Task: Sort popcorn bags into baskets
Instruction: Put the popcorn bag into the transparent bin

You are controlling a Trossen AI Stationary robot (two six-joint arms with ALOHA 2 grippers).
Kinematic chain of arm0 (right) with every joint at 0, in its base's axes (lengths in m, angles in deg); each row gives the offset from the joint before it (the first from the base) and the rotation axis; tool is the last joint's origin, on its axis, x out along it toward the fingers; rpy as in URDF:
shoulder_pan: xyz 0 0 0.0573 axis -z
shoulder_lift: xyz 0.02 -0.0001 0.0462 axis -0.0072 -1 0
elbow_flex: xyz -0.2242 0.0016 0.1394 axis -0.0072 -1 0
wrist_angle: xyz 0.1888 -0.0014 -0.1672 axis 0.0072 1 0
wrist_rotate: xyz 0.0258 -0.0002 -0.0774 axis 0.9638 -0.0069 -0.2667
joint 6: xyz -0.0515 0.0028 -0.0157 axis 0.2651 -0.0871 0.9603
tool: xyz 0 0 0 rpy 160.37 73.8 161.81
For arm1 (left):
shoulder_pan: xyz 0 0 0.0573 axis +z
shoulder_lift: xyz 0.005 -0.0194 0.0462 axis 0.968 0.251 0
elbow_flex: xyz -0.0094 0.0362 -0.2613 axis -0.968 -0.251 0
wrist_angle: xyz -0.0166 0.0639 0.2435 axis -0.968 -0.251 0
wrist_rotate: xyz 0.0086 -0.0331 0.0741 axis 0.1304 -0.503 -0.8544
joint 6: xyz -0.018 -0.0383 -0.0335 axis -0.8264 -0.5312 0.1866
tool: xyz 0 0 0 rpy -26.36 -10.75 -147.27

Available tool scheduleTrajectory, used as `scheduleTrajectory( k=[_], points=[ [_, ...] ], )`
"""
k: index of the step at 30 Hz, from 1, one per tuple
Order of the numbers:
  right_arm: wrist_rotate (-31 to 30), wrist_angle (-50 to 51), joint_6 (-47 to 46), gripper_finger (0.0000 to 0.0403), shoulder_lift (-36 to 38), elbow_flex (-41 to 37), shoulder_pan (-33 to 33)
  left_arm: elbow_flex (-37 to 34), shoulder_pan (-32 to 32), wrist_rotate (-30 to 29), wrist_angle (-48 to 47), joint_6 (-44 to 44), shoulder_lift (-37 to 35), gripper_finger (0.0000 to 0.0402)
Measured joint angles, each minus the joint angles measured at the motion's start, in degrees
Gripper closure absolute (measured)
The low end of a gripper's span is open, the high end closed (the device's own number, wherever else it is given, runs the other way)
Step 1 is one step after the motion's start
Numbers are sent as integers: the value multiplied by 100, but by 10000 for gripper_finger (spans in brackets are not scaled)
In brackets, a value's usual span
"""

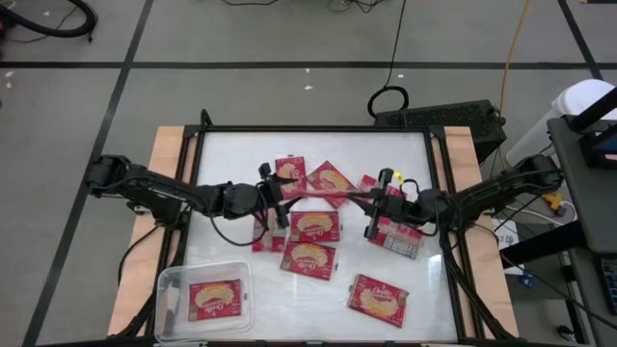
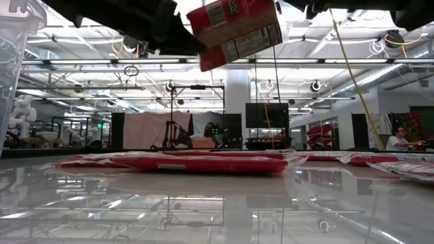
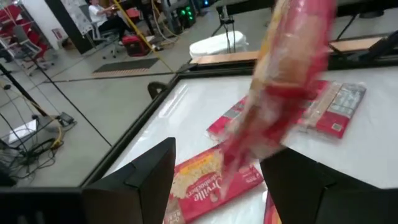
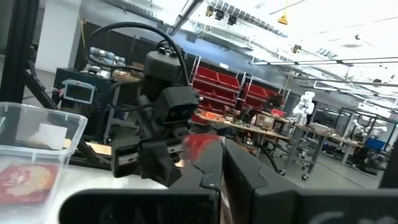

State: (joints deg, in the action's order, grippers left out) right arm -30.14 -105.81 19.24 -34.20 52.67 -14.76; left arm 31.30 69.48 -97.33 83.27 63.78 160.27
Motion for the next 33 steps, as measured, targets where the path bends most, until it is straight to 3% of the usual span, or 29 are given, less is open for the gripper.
scheduleTrajectory(
  k=[5,10,13,16,22,27,33],
  points=[
    [2,-1,-128,403,-4,0,-2,0,0,58,-23,97,-94,170],
    [322,-125,-166,403,-20,0,-2,1,53,857,493,195,37,175],
    [319,-146,-160,403,-39,0,-2,0,66,1178,661,487,203,210],
    [306,-143,-237,403,-35,0,-2,0,62,1251,720,707,294,270],
    [297,46,-703,403,-15,2,-2,-2,-72,1048,360,1297,88,382],
    [250,135,-1191,386,-15,4,-2,0,-215,621,-158,1755,-279,372],
    [-463,488,-2410,330,-17,2,-2,-2,-656,-484,-1025,2785,-1034,382]
  ],
)
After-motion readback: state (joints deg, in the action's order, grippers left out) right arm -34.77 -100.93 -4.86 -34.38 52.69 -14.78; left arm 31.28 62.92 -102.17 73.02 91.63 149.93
